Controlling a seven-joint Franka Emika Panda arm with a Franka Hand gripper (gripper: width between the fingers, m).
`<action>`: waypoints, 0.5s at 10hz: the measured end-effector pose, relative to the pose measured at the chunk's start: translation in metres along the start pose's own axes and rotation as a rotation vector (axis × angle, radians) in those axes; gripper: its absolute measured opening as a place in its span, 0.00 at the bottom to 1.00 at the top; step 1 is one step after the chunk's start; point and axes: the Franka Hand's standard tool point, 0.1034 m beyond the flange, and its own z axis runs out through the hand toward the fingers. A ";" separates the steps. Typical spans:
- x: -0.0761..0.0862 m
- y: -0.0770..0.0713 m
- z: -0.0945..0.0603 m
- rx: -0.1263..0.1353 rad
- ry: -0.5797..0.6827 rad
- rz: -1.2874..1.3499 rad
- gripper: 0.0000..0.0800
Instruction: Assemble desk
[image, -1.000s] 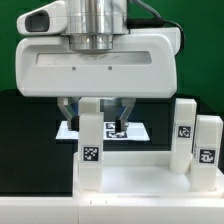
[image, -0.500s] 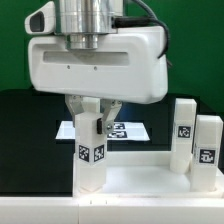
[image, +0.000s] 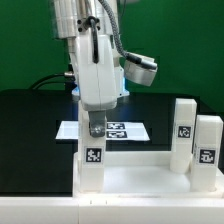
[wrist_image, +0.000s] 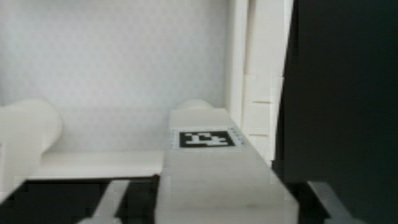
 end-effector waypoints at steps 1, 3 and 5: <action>0.001 0.000 0.000 -0.002 0.003 -0.053 0.37; 0.002 0.000 -0.001 -0.003 0.003 -0.317 0.66; -0.002 0.001 0.000 -0.012 0.006 -0.678 0.79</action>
Offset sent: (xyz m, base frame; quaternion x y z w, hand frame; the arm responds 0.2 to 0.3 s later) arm -0.0107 0.0142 0.0031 -0.0093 -0.0119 -0.3885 0.9213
